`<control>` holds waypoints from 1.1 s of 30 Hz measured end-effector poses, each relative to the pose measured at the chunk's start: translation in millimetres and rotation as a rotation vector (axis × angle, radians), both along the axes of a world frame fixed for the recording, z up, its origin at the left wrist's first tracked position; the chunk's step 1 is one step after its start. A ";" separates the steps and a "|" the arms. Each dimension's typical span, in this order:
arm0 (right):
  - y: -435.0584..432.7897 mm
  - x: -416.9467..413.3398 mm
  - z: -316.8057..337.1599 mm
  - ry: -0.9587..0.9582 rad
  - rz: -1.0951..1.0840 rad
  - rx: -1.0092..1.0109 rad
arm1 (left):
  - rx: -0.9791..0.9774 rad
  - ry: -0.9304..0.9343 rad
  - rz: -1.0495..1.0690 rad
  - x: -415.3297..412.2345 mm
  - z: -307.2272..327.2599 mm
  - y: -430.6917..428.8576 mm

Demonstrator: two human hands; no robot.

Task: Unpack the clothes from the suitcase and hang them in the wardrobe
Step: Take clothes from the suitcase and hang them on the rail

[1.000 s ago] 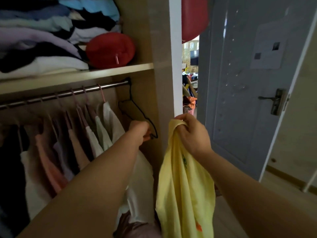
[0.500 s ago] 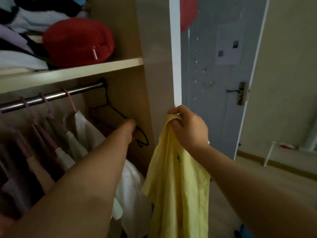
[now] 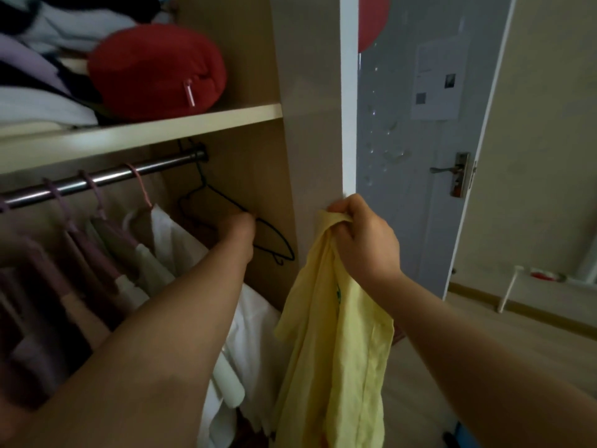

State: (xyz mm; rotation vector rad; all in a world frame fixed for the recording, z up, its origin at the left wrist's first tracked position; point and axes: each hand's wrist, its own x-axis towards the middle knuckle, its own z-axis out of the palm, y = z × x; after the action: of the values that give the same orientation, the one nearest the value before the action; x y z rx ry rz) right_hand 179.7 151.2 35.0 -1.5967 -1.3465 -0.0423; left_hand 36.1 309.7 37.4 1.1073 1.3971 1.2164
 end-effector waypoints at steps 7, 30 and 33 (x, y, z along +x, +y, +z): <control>-12.6 10.5 -9.7 0.166 0.181 -0.061 | 0.022 0.007 0.006 -10.8 4.9 -38.4; -165.2 97.2 -59.3 0.337 0.329 -0.591 | -0.078 0.159 -0.095 114.5 -63.0 -274.9; -183.6 117.9 -70.1 0.214 0.250 -0.564 | -0.074 0.130 -0.134 125.6 -69.8 -297.2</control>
State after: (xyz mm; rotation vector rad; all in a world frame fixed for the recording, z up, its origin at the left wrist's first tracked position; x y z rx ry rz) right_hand 297.6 -32.4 -35.1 -1.8066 -1.4514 0.6952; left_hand 161.8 12.5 -32.4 1.2254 1.4290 1.0046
